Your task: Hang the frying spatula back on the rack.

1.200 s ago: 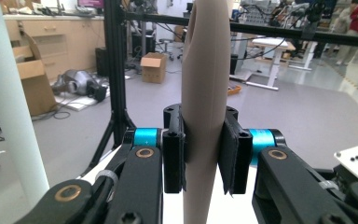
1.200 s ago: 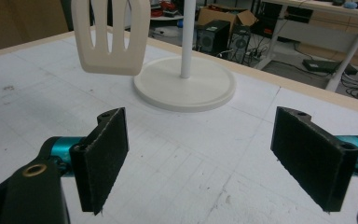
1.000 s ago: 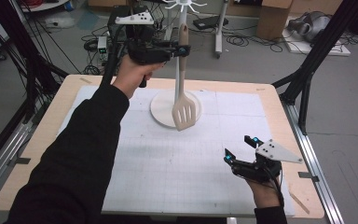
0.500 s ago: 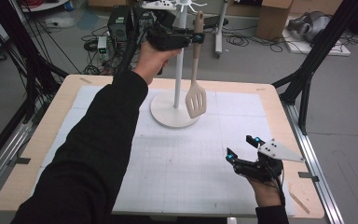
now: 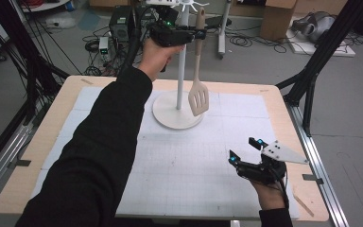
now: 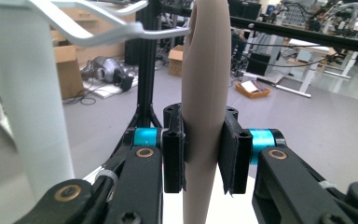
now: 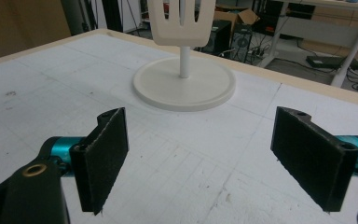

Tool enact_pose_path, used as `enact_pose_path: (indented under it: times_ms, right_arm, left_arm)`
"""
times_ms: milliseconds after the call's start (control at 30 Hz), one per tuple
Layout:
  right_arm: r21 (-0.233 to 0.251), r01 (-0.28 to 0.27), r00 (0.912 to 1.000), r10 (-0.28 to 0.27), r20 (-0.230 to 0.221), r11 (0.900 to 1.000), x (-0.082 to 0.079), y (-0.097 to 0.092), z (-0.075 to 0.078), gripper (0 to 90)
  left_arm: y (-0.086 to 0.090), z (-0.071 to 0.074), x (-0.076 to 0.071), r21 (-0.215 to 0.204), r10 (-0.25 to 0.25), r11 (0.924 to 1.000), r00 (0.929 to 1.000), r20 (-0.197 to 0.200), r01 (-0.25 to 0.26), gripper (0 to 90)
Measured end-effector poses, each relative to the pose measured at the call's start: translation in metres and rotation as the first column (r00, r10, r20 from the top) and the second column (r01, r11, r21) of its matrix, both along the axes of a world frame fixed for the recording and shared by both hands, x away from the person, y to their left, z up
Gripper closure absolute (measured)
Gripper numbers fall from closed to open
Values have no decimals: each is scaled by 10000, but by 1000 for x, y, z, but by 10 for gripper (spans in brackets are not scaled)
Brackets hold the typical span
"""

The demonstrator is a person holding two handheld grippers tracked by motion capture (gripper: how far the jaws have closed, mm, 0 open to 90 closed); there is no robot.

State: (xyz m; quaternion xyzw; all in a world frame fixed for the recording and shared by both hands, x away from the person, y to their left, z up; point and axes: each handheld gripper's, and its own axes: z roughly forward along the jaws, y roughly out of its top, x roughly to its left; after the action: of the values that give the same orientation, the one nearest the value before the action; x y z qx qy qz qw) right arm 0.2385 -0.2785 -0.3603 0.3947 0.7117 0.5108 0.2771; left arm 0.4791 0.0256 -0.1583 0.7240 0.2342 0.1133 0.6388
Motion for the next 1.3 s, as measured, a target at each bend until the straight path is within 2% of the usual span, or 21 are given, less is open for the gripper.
enact_pose_path:
  times_ms: [200,333,400,600,700,767,800,867,900,967,1067,1200,1300]
  right_arm:
    - [5,-23,10000,23,15,10000,-1,1,0,176]
    - [10,-18,10000,18,4,10000,-1,0,0,176]
    - [26,-7,10000,8,-6,10000,-1,0,0,176]
    - [8,13,10000,-13,-22,10000,-1,-2,-1,176]
    - [-2,13,10000,-13,-37,10000,-2,-2,-1,176]
    - [-10,20,10000,-20,-36,10000,-2,-2,-1,176]
    - [-8,15,10000,-15,-38,10000,-2,-2,-1,176]
    - [-30,3,10000,-3,-40,10000,-2,-1,-1,176]
    - [-16,-12,10000,12,-45,10000,-2,-1,-2,176]
    - [-100,-75,10000,75,4,9999,-2,0,-2,176]
    - [-161,-91,10000,91,-13,9998,-2,0,-3,176]
    - [-161,-56,9999,55,-85,9999,-3,-1,-4,176]
    - [-130,-47,9999,45,-121,9999,-4,-2,-5,176]
  left_arm:
    - [2,-2,4,-73,190,9998,9996,-203,-191,734]
    - [2,-5,6,137,311,9994,9991,-294,-307,734]
    - [2,-6,7,112,350,9993,9988,-332,-346,733]
    - [-1,-6,5,72,676,9977,9972,-330,-674,728]
    - [-2,-7,3,190,690,9975,9970,-357,-684,717]
    - [-3,-10,1,251,829,9963,9958,-380,-820,666]
    - [-4,-11,0,312,838,9961,9957,-393,-826,597]
    - [-5,-15,-4,383,988,9945,9944,-371,-974,491]
    - [-5,-18,-9,267,1059,9941,9942,-206,-1054,474]
    - [-3,-21,-15,301,1181,9926,9930,-15,-1180,441]
    - [2,-29,-27,471,1451,9879,9877,576,-1479,346]
    - [14,-42,-47,426,1414,9885,9863,855,-1454,335]
    - [25,-57,-65,288,1392,9895,9869,819,-1419,304]
